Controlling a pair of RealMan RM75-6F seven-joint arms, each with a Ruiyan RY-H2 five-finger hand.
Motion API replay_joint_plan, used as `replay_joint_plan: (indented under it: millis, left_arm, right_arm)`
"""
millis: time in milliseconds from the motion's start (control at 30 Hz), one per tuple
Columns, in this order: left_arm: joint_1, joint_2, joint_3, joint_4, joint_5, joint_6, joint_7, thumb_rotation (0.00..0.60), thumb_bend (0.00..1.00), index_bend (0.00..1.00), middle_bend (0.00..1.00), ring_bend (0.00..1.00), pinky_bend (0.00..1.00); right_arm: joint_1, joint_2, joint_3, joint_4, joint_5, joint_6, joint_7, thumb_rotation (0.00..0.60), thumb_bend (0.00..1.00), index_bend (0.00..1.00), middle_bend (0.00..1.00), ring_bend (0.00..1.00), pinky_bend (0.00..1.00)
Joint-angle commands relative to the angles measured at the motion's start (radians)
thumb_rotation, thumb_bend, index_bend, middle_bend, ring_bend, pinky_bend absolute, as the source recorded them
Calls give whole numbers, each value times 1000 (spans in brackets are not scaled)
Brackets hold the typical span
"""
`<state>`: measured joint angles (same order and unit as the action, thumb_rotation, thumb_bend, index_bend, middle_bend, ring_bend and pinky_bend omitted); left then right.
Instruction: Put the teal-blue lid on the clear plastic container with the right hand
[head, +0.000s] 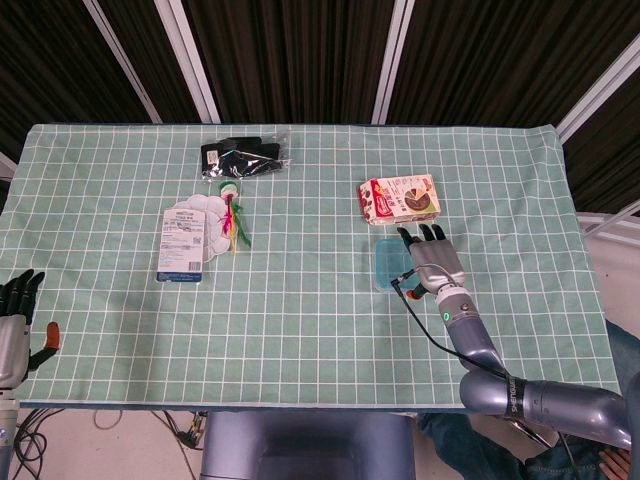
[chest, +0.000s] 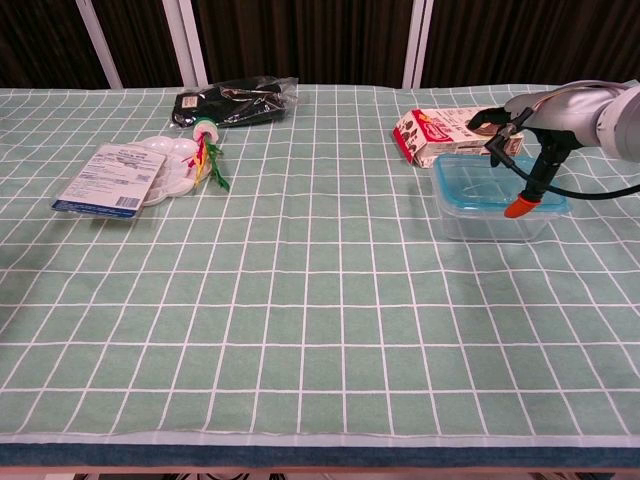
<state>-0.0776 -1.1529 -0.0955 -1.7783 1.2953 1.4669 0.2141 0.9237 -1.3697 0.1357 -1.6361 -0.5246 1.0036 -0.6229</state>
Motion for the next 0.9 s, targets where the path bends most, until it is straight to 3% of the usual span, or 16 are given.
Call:
replay_joint_plan:
  millis: [33,533,900]
  left_arm:
    - [0,0,0,0,-1,0,1,600,539,28,0,0,0]
    - [-2,1,0,-3,-8,-2,8,600,539,28,0,0,0]
    - [-3,0,1,-3,-9,-2,11,600,539,28,0,0,0]
  right_arm:
    - [-1,-1,0,2,-2,-2,2,600,187,0,366,41,0]
    - [-11,7,-1,-12,-12,4,4,600,187,0,366,41,0]
    - [-11,40,-3,-57,-5,9,-13,600,187,0,239,1,0]
